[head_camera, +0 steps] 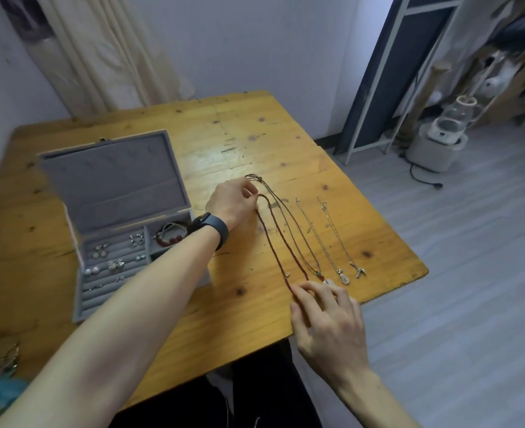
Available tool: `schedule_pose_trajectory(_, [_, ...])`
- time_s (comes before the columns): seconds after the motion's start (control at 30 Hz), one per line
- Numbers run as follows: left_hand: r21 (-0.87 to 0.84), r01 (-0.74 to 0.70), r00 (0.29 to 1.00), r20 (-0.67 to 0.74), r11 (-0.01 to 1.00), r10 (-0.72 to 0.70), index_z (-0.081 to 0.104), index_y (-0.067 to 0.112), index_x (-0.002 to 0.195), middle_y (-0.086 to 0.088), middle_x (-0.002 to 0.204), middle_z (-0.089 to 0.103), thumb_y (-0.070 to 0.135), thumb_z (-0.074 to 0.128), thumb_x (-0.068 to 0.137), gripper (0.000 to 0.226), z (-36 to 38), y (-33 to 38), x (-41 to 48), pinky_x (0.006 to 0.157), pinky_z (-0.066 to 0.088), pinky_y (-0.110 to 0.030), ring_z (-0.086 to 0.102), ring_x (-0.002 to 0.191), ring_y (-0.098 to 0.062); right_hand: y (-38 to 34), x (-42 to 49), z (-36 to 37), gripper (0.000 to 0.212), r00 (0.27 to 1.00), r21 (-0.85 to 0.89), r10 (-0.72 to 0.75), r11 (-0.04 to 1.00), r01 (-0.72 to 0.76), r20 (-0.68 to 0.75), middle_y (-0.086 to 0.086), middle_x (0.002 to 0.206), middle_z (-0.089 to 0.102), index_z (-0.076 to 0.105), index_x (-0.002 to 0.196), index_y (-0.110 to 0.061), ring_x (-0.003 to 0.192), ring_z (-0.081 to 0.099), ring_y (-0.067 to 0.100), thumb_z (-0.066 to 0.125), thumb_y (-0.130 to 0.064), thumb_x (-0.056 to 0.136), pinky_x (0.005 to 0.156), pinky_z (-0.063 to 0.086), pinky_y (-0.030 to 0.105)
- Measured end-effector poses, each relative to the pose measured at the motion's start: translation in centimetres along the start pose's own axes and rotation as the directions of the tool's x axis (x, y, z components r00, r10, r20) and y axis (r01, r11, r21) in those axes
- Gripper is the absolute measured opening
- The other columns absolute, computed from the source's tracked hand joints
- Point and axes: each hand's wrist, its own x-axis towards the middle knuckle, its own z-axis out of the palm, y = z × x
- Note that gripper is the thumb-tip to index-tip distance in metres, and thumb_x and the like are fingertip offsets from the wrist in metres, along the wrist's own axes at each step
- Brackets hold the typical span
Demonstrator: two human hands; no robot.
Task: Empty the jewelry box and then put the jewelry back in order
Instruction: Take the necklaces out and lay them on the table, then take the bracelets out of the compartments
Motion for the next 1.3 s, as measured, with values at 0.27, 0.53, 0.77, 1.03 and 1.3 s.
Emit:
schedule_pose_trajectory(0.27, [-0.091,-0.129,0.984,-0.134,0.988,0.116,0.067,0.035,0.101,0.017,0.092,0.066,0.027,0.063,0.090,0.014,-4.8,-1.2,-6.9,0.074,0.055,-0.031,0.062,0.083,-0.002,-2.4,3.7,-2.2,0.028,0.999,0.050,-0.044,0.998,0.045,-0.027,-0.002,0.110,0.065,0.073,0.111,-0.022,0.099,0.056,0.019,0.064,-0.030,0.086,0.076,0.050,0.037])
schedule_pose_trajectory(0.53, [-0.073,-0.088,0.946,-0.319,0.993,0.060,0.068,0.032,0.104,0.016,0.092,0.064,0.027,0.065,0.091,0.014,-11.6,-7.5,-13.1,0.069,0.057,-0.027,0.060,0.079,0.000,-9.8,9.6,-2.2,0.027,0.991,0.195,-0.132,0.973,0.124,0.028,-0.002,0.112,0.064,0.070,0.116,-0.024,0.106,0.054,0.016,0.067,-0.030,0.090,0.084,0.051,0.032])
schedule_pose_trajectory(0.77, [-0.007,0.002,0.936,-0.351,1.000,-0.004,0.068,0.028,0.105,0.010,0.098,0.066,0.021,0.065,0.091,0.016,-13.2,-12.7,-15.6,0.081,0.054,-0.035,0.059,0.093,-0.010,-15.0,15.0,1.2,0.021,0.962,0.200,-0.165,0.972,0.122,0.217,-0.011,0.107,0.063,0.067,0.112,-0.033,0.100,0.050,0.011,0.061,-0.041,0.094,0.079,0.046,0.030])
schedule_pose_trajectory(1.03, [0.243,-0.026,0.968,-0.234,0.970,0.085,0.065,0.030,0.124,0.010,0.125,0.064,0.035,0.054,0.095,0.031,-11.3,-13.4,-15.6,0.101,0.043,-0.033,0.053,0.119,-0.012,-18.3,19.4,6.7,0.033,0.889,0.011,-0.091,0.995,0.096,0.448,-0.005,0.092,0.075,0.077,0.097,-0.031,0.086,0.067,0.020,0.061,-0.058,0.085,0.075,0.057,0.034])
schedule_pose_trajectory(1.3, [0.277,-0.012,0.977,-0.199,0.961,0.069,0.068,0.030,0.123,0.012,0.128,0.063,0.039,0.051,0.096,0.033,-10.9,-13.5,-14.5,0.106,0.036,-0.033,0.047,0.126,-0.011,-19.5,20.2,7.3,0.028,0.839,-0.159,-0.213,0.930,0.331,0.500,0.004,0.102,0.069,0.073,0.098,-0.022,0.095,0.064,0.029,0.054,-0.041,0.092,0.080,0.051,0.038])
